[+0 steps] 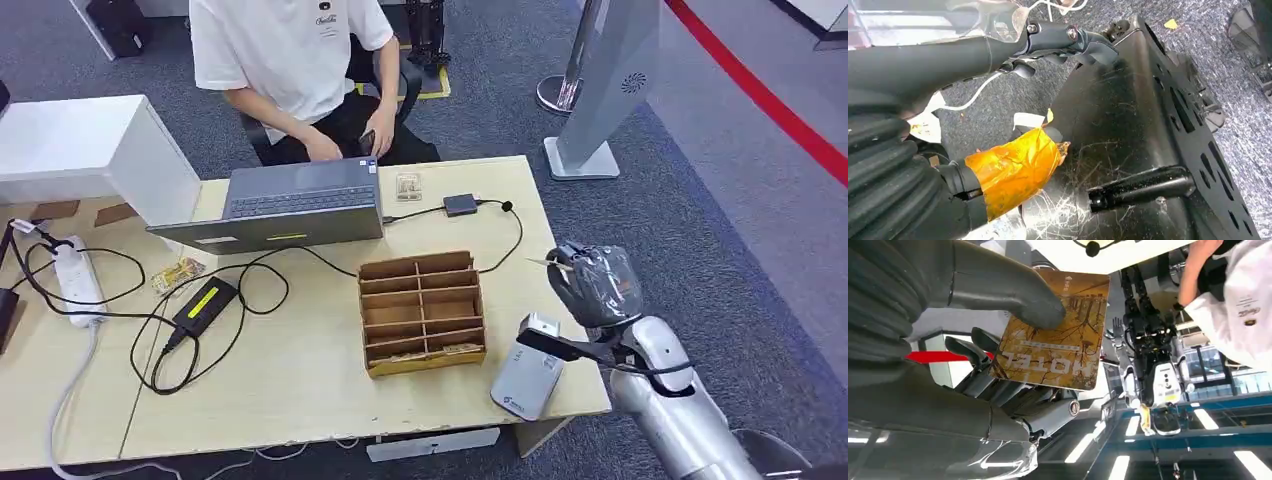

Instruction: Pass the card to the sensor for recognition and then transmit it.

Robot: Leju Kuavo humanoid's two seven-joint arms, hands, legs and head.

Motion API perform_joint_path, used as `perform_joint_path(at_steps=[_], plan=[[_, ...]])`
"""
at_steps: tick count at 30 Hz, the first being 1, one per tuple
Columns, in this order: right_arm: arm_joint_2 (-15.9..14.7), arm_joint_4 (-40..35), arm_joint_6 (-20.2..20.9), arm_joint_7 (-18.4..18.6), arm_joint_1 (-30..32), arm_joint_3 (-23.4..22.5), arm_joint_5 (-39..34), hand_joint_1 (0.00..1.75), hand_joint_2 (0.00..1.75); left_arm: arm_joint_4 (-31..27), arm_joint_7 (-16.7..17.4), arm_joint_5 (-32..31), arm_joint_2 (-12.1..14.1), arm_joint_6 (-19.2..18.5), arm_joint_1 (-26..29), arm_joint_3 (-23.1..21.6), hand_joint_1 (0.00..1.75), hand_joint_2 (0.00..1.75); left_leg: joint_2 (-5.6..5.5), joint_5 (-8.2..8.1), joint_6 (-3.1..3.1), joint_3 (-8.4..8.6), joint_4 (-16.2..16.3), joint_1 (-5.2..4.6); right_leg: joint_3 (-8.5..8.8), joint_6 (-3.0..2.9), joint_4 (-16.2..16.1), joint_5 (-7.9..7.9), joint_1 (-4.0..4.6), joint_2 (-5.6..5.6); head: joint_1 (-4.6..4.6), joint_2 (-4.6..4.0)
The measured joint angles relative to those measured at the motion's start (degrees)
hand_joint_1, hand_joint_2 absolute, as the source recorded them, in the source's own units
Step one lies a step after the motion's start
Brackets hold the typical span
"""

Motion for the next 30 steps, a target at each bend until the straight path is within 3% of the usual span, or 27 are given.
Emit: perform_joint_path(at_steps=[11,30], plan=[[0.02,-1.92,1.20,-2.05,4.99,-1.90,-1.99,1.75,1.75,0.00,0.13,0.20,0.02,0.76,0.02,0.00,0.00,1.75,0.00,0.00,0.00,-0.04,-0.01,0.00,-0.01,0.00,0.00,-0.01,0.00,0.00,0.00,0.00],[1.24,1.01,2.14,-2.34,9.50,-3.43,-3.61,1.75,1.75,0.00,0.59,0.59,0.02,1.81,0.05,0.00,0.00,1.75,0.00,-0.01,0.01,-0.04,-0.02,0.00,-0.01,0.00,-0.01,-0.01,0.00,-0.01,0.00,0.00]])
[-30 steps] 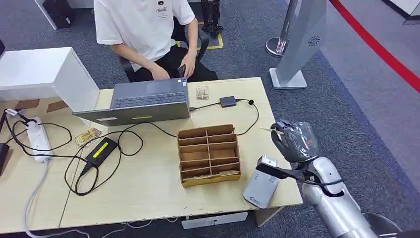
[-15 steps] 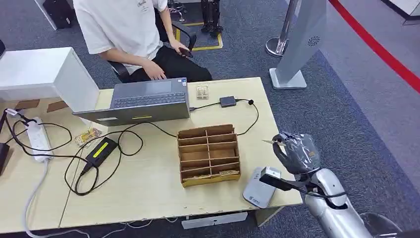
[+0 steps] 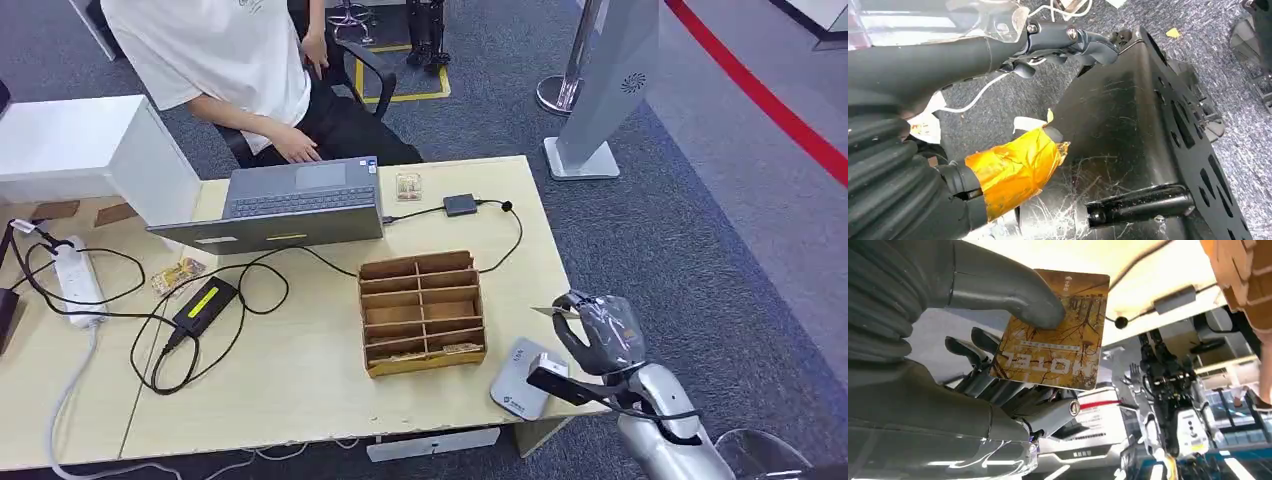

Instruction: Pass the card to the sensor for recognition and then transmit it.

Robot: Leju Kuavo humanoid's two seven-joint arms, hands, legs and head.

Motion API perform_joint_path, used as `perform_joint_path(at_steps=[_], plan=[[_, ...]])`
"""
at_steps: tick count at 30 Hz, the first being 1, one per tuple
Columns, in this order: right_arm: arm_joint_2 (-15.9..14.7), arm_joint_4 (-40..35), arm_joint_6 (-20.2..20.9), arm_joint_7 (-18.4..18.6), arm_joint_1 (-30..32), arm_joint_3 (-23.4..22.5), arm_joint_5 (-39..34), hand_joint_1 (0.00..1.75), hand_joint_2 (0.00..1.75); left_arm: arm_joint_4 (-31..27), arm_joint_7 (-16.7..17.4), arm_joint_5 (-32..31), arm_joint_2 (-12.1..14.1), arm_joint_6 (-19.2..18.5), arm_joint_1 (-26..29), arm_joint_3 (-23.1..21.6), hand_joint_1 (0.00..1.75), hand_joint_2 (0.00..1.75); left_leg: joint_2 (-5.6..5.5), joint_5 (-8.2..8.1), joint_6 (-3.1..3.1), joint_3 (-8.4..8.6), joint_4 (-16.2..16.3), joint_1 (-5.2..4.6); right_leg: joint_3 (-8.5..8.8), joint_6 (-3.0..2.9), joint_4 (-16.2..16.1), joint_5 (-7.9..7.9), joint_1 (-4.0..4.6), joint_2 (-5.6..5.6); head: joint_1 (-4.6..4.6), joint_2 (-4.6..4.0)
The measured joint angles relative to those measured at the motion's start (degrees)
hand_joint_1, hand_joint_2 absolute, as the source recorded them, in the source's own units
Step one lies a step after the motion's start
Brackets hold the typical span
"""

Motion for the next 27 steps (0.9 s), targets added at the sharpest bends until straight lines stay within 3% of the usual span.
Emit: perform_joint_path(at_steps=[27], plan=[[1.33,3.32,-0.15,-0.13,2.03,-1.79,-0.20,1.75,1.75,0.00,0.11,0.17,0.02,0.17,0.02,0.00,0.00,1.75,0.00,0.00,0.00,-0.01,0.00,0.00,-0.01,0.00,0.00,0.00,0.00,0.00,0.00,0.00]])
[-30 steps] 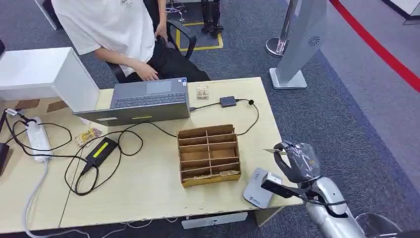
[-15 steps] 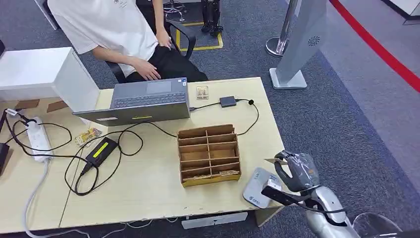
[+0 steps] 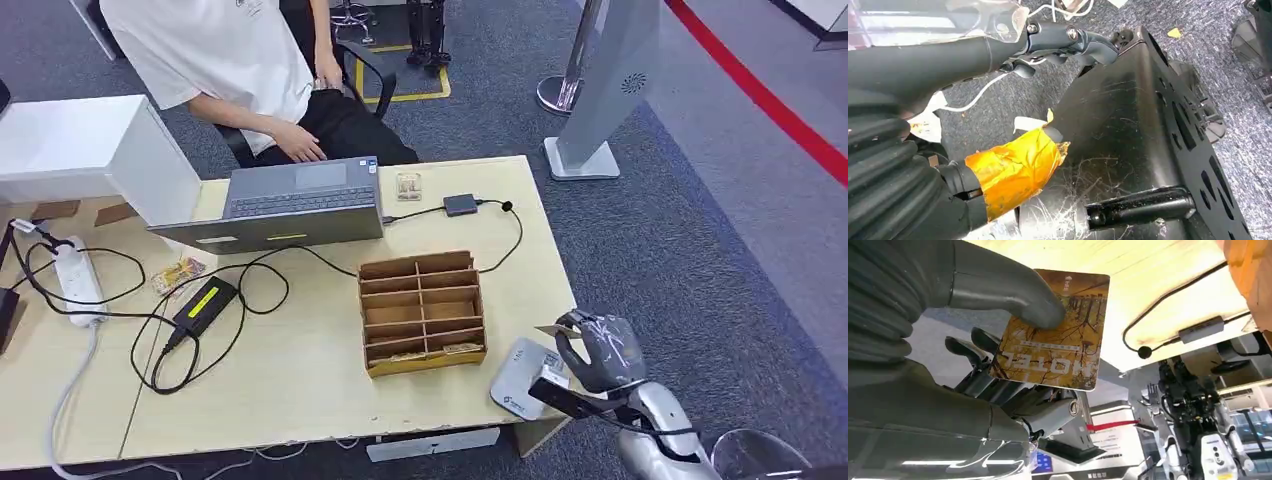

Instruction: Pass the card to the sensor for recognition and then transmit it.

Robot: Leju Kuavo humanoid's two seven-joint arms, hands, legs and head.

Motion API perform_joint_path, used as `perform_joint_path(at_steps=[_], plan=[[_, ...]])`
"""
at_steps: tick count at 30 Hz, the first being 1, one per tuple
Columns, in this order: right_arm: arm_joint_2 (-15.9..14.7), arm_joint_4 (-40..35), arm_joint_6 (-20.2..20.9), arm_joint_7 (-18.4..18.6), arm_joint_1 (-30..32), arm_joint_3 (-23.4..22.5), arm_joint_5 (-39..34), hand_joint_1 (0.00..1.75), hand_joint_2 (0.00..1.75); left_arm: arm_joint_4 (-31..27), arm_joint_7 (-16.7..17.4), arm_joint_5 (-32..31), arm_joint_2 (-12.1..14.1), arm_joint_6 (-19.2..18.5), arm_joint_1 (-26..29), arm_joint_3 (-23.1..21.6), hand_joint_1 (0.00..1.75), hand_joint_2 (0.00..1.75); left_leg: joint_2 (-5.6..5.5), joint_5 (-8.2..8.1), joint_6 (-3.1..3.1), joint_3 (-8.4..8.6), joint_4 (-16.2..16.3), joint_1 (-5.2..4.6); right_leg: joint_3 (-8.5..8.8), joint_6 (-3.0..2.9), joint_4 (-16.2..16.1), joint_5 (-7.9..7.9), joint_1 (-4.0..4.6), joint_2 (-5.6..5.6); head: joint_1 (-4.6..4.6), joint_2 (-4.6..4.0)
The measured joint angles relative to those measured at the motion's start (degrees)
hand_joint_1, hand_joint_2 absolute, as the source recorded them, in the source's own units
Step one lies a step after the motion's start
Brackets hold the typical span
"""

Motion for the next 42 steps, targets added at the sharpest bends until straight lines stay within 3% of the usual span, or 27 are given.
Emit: perform_joint_path(at_steps=[42], plan=[[0.11,1.03,0.24,-0.57,2.70,-4.74,0.68,1.75,1.75,0.00,-0.04,0.24,0.04,0.15,0.08,0.13,0.00,1.75,0.00,-0.01,0.01,-0.02,0.00,0.00,-0.01,0.00,-0.02,0.00,0.00,0.00,0.00,0.02]])
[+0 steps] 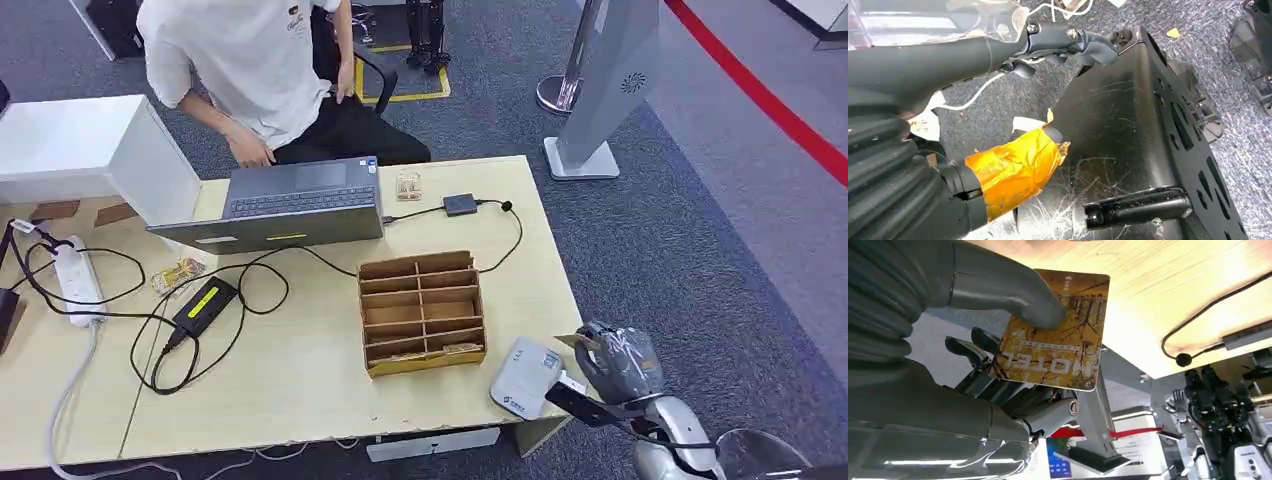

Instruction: Pass the card to the sensor for recognition and then transmit it.

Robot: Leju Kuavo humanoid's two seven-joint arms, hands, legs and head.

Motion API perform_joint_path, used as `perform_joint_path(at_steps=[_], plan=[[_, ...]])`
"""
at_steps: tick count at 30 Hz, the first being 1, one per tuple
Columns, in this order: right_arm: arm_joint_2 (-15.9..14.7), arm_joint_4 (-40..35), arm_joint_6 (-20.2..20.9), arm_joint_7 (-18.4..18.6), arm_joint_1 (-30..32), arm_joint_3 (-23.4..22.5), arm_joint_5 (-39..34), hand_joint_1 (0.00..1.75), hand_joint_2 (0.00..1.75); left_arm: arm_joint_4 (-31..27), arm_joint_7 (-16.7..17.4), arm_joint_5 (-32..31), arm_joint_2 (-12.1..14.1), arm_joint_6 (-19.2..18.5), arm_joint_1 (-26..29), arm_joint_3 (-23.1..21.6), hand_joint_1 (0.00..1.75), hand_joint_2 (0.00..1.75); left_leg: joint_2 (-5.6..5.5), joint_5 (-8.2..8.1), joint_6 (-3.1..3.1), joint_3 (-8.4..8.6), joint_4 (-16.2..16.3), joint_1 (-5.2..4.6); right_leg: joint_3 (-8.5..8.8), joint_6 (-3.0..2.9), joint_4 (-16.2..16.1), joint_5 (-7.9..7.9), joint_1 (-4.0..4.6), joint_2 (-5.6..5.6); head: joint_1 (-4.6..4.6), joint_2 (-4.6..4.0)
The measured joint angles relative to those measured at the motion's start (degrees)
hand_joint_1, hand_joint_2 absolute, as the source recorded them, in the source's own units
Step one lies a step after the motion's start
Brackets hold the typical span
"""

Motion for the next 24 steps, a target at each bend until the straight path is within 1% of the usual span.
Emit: perform_joint_path(at_steps=[7,9,11,16,18,19,21,24], plan=[[0.26,-0.04,0.00,-0.44,-1.08,0.26,0.57,1.75,1.75,0.00,-0.15,-0.26,0.00,-0.15,0.00,0.00,0.00,1.75,-0.01,0.00,0.00,-0.01,0.00,0.00,0.00,0.00,0.00,0.00,0.00,-0.02,0.00,-0.02],[0.35,-0.13,-0.17,-1.18,-1.50,0.33,0.81,1.75,1.75,0.00,-0.57,-0.48,0.00,-0.33,0.00,0.00,0.00,1.75,0.00,0.00,0.00,-0.08,-0.01,0.00,0.01,0.00,0.02,0.00,0.00,-0.02,0.02,-0.02],[0.68,-0.37,-0.17,-1.92,-3.11,0.94,1.62,1.75,1.75,0.00,-1.16,-0.98,-0.02,-0.79,-0.01,0.00,0.00,1.75,0.09,0.00,0.00,-0.08,-0.01,0.00,-0.03,0.00,0.02,0.01,0.00,0.06,0.00,0.00],[1.20,-0.96,-0.09,-1.40,-6.84,2.56,1.66,1.75,1.75,0.00,-1.44,-1.29,-0.04,-1.14,-0.02,0.00,0.00,1.75,-0.04,0.02,0.00,-0.04,0.00,0.00,-0.02,0.00,0.02,0.02,0.00,-0.11,0.00,0.00],[1.40,-1.05,-0.20,-2.10,-7.98,3.30,1.77,1.75,1.75,0.00,-1.84,-1.64,-0.04,-1.55,-0.01,0.00,0.00,1.75,0.00,0.02,0.00,-0.14,-0.01,0.00,0.00,0.00,0.06,0.03,0.00,-0.06,0.00,-0.02],[1.66,-1.07,-0.20,-2.43,-9.09,3.89,2.16,1.75,1.75,0.00,-2.05,-2.05,-0.04,-1.77,-0.01,0.00,0.00,1.75,0.07,0.02,-0.01,-0.12,-0.01,0.00,-0.03,-0.01,0.07,0.05,0.00,0.03,0.00,-0.02],[2.71,-0.90,0.24,-1.86,-13.09,5.66,2.88,1.75,1.75,0.00,-2.82,-2.84,-0.13,-2.80,-0.10,-0.02,0.00,1.75,0.31,0.02,-0.01,-0.14,-0.02,-0.01,-0.12,-0.05,0.11,0.11,0.00,0.28,-0.02,-0.02],[5.64,0.81,1.66,0.92,-21.80,9.27,5.01,1.75,1.75,0.00,-3.96,-4.05,-0.33,-4.22,-0.31,-0.24,0.00,1.75,0.47,0.08,-0.05,-0.04,-0.01,0.00,-0.18,-0.13,0.11,0.19,0.00,0.45,-0.04,0.00]])
